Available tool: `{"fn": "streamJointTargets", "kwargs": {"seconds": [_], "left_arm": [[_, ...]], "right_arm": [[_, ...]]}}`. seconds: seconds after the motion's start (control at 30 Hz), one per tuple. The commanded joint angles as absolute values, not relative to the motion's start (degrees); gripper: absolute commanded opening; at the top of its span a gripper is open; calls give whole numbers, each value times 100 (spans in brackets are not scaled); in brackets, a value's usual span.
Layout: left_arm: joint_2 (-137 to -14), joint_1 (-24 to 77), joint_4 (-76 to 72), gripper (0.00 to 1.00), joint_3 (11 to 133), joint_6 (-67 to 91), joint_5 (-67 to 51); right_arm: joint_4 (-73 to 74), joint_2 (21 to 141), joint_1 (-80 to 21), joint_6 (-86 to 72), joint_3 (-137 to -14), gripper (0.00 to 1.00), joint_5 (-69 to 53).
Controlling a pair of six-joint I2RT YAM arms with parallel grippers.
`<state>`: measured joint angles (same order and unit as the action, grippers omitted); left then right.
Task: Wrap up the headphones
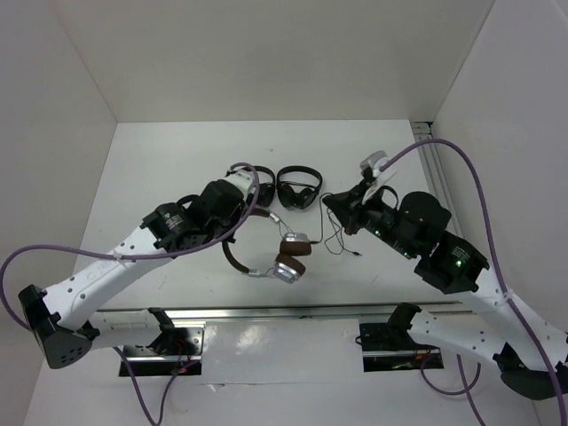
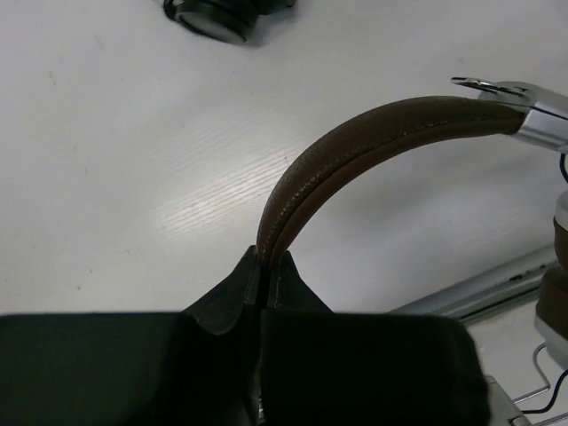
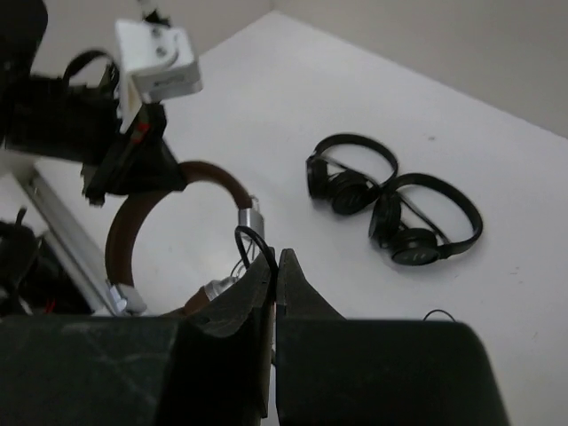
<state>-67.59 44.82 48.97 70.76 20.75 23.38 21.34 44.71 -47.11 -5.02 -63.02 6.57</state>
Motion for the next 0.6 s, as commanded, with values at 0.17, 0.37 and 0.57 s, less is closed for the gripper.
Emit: {"fn": "streamJointTargets", "kwargs": {"seconds": [0.17,0.37,0.57], "left_arm": [[-6083,5273,3929,0,6917,1143,1556],[-5485,5897,3876,0,6794,888,976],[-5817,6275,4034,0,6732,835,230]], "right_arm": [[3067,5167,-5211,97,-6557,2,-641],[2918,5027,-5212,97,-6196,0,-676],[2971,5194,-5212,97,-6249,0,-1046]]}}
